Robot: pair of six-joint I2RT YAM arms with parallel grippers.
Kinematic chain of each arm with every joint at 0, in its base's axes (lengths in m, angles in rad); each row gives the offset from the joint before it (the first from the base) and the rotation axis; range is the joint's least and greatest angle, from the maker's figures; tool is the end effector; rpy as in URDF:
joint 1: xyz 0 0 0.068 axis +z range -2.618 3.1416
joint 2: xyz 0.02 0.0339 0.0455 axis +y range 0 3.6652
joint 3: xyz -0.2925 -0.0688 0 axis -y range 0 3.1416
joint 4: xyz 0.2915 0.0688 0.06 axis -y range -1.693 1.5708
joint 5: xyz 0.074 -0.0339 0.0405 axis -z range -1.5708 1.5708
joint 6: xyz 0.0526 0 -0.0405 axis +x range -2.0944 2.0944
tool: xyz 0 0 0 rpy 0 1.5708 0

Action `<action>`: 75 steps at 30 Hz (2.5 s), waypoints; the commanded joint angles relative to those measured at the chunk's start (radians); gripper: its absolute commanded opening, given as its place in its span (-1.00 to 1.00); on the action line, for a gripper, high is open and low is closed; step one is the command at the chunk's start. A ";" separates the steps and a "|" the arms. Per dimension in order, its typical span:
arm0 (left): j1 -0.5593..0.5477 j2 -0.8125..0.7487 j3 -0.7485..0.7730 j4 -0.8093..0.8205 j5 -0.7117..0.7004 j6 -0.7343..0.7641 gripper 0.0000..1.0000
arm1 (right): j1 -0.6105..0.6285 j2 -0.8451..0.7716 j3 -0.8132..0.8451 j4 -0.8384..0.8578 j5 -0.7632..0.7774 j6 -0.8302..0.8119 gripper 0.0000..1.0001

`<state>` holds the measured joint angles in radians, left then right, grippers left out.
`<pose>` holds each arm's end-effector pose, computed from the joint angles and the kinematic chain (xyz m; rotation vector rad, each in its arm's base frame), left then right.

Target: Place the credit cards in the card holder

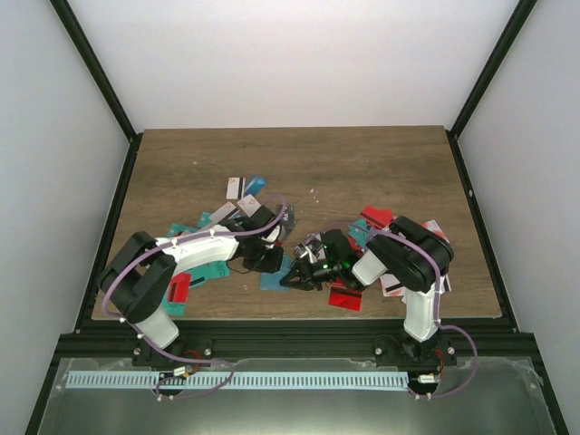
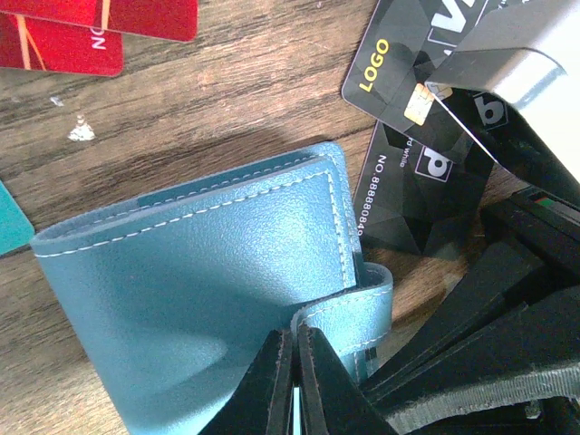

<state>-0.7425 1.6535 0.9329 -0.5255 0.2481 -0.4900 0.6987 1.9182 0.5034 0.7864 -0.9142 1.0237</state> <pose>0.2437 -0.2412 0.1393 0.4332 2.9324 -0.5821 0.2105 0.2313 0.0475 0.2104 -2.5279 -1.7395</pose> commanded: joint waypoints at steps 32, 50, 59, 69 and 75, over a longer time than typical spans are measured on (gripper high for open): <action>-0.019 0.004 -0.255 -0.132 -0.164 -0.170 -0.92 | -0.005 0.097 0.071 -0.551 0.284 -0.085 -0.99; -0.111 0.036 -0.358 -0.234 -0.230 -0.331 -0.92 | -0.011 0.127 0.154 -0.708 0.320 -0.158 -0.99; -0.125 0.032 -0.359 -0.214 -0.150 -0.361 -0.92 | -0.013 0.127 0.200 -0.804 0.361 -0.212 -0.99; -0.080 0.084 -0.489 0.007 0.041 -0.337 -0.89 | -0.013 0.151 0.312 -0.967 0.457 -0.291 -0.99; -0.089 0.050 -0.462 -0.166 -0.080 -0.385 -0.88 | -0.014 0.157 0.328 -1.009 0.488 -0.309 -0.99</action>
<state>-0.7826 1.5177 0.6403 -0.1928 0.1696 -0.8417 0.6838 1.9331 0.8715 -0.0685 -0.9726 0.7403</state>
